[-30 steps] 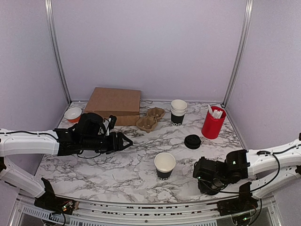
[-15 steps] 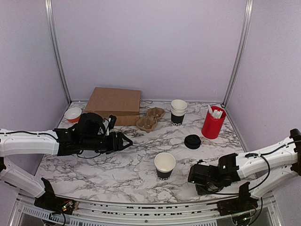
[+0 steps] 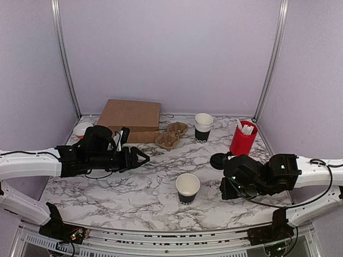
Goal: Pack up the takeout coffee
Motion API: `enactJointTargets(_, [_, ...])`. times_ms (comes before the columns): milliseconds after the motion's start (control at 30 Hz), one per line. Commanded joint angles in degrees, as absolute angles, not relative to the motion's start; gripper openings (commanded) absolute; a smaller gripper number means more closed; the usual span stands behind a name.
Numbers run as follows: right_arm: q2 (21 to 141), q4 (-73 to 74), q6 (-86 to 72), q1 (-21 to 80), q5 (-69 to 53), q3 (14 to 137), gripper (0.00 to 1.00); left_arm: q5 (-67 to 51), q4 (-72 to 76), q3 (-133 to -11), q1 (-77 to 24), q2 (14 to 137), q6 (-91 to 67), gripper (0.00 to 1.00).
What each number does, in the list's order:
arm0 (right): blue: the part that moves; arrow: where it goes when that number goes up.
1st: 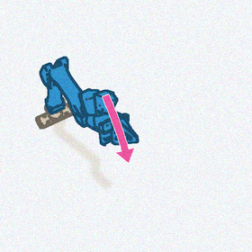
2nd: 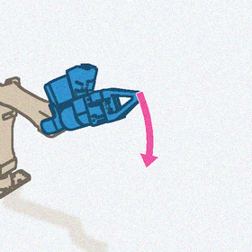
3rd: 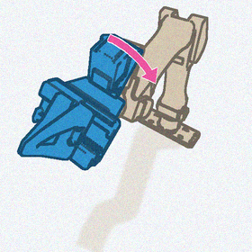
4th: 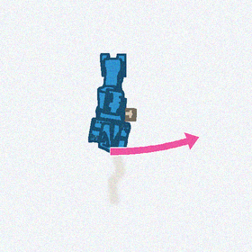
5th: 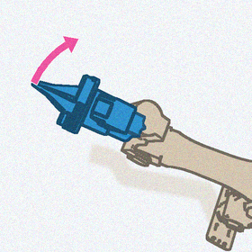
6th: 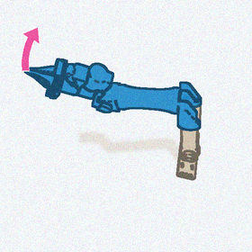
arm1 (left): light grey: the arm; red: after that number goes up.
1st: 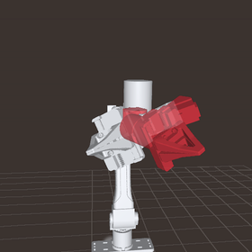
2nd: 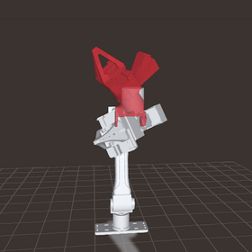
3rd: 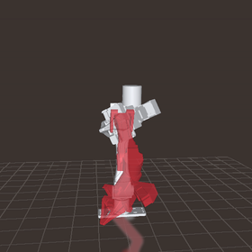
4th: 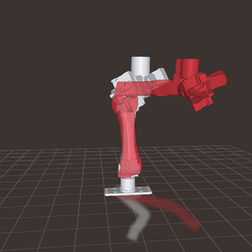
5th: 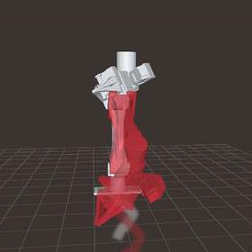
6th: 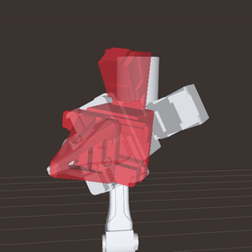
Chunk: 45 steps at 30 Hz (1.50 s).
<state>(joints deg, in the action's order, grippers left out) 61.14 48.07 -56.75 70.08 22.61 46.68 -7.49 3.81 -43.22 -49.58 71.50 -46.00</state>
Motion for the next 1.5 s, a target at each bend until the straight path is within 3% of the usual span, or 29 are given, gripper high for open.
enactJointTargets(0, [57.35, 41.70, -49.55, 68.41, 23.23, 50.91, 0.00, -8.46, 4.48, -43.03, -49.46, 69.30, -45.44, 0.66])
enactJointTargets(300, [51.79, 1.28, -41.59, 62.47, 2.25, 45.54, 0.00, -16.23, 15.51, -42.28, -49.41, 69.55, -49.28, 0.66])
enactJointTargets(667, [66.27, -43.11, -47.47, 58.50, -20.08, 50.19, 0.00, -23.01, 36.69, -42.28, -49.09, 72.12, -64.85, 0.67])
enactJointTargets(933, [75.99, -60.21, -54.68, 58.40, -27.40, 53.89, 0.00, -22.37, 42.98, -43.83, -49.21, 69.71, -65.62, 0.68])
enactJointTargets(1067, [78.20, -66.09, -57.42, 58.27, -28.11, 53.08, 0.00, -23.87, 45.16, -43.68, -49.34, 69.14, -64.68, 0.74])
enactJointTargets(1300, [84.17, -80.13, -65.22, 58.23, -30.34, 53.18, 0.00, -25.50, 63.25, -42.28, -50.22, 69.76, -70.43, 0.77])
enactJointTargets(1467, [87.91, -86.86, -69.55, 58.29, -30.68, 54.17, 0.00, -27.51, 64.97, -44.80, -51.84, 70.99, -69.52, 0.80])
